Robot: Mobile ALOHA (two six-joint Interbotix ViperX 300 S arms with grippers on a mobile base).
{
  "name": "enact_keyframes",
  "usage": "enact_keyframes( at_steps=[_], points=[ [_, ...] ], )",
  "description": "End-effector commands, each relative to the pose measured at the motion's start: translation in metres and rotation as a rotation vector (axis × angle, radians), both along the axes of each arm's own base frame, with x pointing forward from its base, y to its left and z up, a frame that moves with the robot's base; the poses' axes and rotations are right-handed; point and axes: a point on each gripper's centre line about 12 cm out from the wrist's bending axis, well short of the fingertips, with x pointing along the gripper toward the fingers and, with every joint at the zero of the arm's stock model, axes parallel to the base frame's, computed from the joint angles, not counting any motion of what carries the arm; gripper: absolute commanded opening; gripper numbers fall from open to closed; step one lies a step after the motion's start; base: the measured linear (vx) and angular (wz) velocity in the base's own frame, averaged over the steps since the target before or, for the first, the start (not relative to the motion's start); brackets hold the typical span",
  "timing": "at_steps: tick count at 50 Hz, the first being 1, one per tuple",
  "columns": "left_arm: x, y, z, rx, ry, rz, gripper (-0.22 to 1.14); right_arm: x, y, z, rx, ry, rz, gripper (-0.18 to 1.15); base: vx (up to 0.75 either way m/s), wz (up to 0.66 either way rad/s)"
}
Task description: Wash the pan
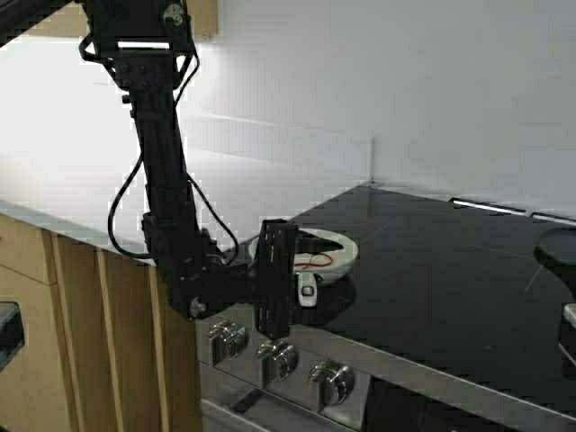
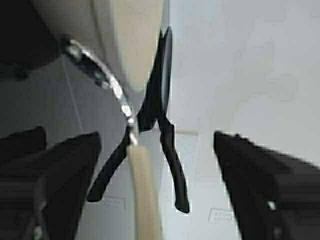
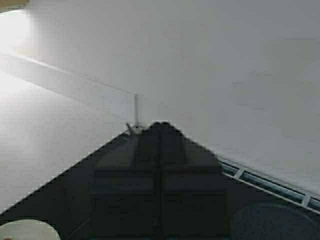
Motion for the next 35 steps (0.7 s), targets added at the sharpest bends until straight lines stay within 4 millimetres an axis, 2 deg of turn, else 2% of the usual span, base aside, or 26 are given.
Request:
enact_keyframes(
  at_steps=[1,6,12,16,21,24,26,32,35],
  points=[
    [0.006,-0.008,0.014,-0.027,-0.037,-0.003,0.99,0.002,0.0,0.004,0.002,-0.009,0.002,0.06,0.0,0.0],
    [0.007,-0.007,0.014,-0.027,-0.033,0.006,0.95,0.002,0.0,0.004,0.0,-0.009,0.002,0.06,0.0,0.0],
    [0.005,-0.007,0.012,-0.027,-0.027,0.006,0.78,0.002,0.0,0.004,0.003,-0.009,0.002,0.06,0.0,0.0],
    [0.005,-0.006,0.011,-0.039,-0.018,0.008,0.53,0.002,0.0,0.004,0.002,-0.009,0.002,0.06,0.0,0.0],
    [0.004,-0.006,0.012,-0.071,-0.002,0.008,0.1,0.002,0.001,0.004,0.002,-0.009,0.004,0.06,0.0,0.0],
    [0.003,-0.007,0.014,-0.082,-0.005,0.009,-0.1,0.002,0.0,0.004,0.002,-0.009,0.002,0.06,0.0,0.0],
    [0.004,-0.007,0.015,-0.087,-0.007,0.01,-0.12,0.002,0.0,0.004,0.003,-0.009,0.002,0.06,0.0,0.0],
    [0.003,-0.008,0.02,-0.092,-0.015,0.006,0.05,0.002,0.0,0.004,0.002,-0.009,0.002,0.06,0.0,0.0],
    [0.003,-0.009,0.024,-0.099,-0.022,0.003,0.06,0.002,0.0,0.004,0.002,-0.009,0.002,0.06,0.0,0.0]
  ],
)
